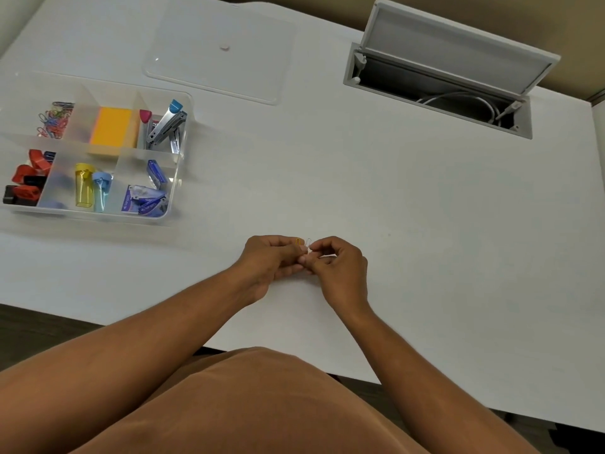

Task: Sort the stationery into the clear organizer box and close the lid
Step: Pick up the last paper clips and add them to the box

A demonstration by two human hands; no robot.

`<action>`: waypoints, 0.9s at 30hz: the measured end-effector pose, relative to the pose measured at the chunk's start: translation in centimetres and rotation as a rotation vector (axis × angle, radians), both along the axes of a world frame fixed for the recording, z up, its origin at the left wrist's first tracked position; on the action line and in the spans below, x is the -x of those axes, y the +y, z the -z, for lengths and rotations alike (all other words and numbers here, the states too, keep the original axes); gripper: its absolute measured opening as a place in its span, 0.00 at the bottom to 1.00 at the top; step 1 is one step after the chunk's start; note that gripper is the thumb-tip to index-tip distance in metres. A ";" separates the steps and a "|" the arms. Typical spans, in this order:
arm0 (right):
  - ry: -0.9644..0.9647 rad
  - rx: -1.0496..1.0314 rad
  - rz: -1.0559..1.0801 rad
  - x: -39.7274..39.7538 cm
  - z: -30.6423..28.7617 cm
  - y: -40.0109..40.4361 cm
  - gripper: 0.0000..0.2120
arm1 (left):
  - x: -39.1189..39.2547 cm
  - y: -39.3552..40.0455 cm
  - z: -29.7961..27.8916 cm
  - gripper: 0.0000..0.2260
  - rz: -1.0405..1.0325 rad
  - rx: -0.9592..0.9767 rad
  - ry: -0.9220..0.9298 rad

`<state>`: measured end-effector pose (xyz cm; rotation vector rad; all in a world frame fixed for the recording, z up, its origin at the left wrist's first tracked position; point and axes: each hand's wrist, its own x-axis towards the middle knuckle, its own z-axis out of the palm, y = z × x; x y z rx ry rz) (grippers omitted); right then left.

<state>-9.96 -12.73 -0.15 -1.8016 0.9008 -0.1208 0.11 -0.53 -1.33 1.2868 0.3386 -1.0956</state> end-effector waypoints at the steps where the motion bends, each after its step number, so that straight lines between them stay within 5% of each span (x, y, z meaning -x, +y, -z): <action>1: 0.002 0.026 -0.026 -0.1 -0.2 0.0 0.08 | -0.2 0.1 0.0 0.05 -0.007 -0.015 -0.012; 5: -0.021 0.011 -0.055 -0.3 -0.4 -0.6 0.08 | -1.3 0.3 0.2 0.07 -0.086 -0.078 -0.052; 10: 0.083 0.455 -0.195 0.2 0.5 -1.9 0.10 | -2.6 1.1 0.2 0.08 -0.094 -0.115 -0.116; 15: 0.155 0.455 -0.189 -0.2 1.5 -0.6 0.02 | -3.4 1.6 -0.4 0.07 -0.059 -0.081 -0.216; 22: 0.323 0.638 -0.357 -1.2 1.9 0.1 0.07 | -4.7 3.0 -1.6 0.06 -0.005 -0.080 -0.303; 27: 0.081 0.084 -0.093 -4.1 -0.8 2.4 0.05 | -7.0 4.9 -2.6 0.06 0.000 -0.071 -0.375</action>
